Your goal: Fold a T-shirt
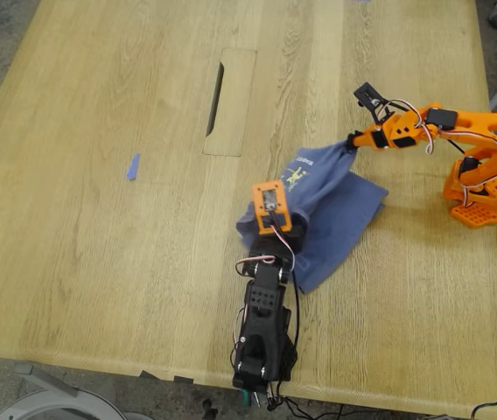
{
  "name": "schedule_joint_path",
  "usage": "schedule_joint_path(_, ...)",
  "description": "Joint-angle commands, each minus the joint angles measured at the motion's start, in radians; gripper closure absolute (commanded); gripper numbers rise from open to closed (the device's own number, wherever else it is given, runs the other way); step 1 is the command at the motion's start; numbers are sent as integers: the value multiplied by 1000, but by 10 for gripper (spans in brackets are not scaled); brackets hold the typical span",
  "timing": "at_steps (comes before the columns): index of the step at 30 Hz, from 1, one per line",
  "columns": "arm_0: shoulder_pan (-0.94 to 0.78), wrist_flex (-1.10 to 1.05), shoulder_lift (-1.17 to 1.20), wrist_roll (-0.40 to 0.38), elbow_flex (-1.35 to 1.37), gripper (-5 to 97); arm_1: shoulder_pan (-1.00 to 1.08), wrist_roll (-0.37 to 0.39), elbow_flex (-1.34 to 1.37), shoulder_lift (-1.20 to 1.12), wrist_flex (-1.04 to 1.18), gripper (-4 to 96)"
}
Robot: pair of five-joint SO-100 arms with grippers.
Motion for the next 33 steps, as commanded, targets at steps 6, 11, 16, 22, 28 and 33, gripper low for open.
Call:
schedule_joint_path(6, 153, 5, 147, -2, -94, 919, -31, 6, 2, 95, 114, 913)
schedule_joint_path(11, 242, 66, 193, 2, -77, 919, -44, 0, -32, 101, 219, 913)
schedule_joint_path(16, 327, 66, 196, -3, -54, 919, -67, 2, -40, 112, 293, 913)
schedule_joint_path(22, 414, 66, 198, -38, -8, 919, -112, 12, 20, 150, 316, 913)
schedule_joint_path(28, 451, 92, 186, -72, 71, 918, -143, 15, 89, 187, 307, 913)
schedule_joint_path(33, 442, 153, 173, -163, 118, 850, -153, 17, 103, 202, 325, 912)
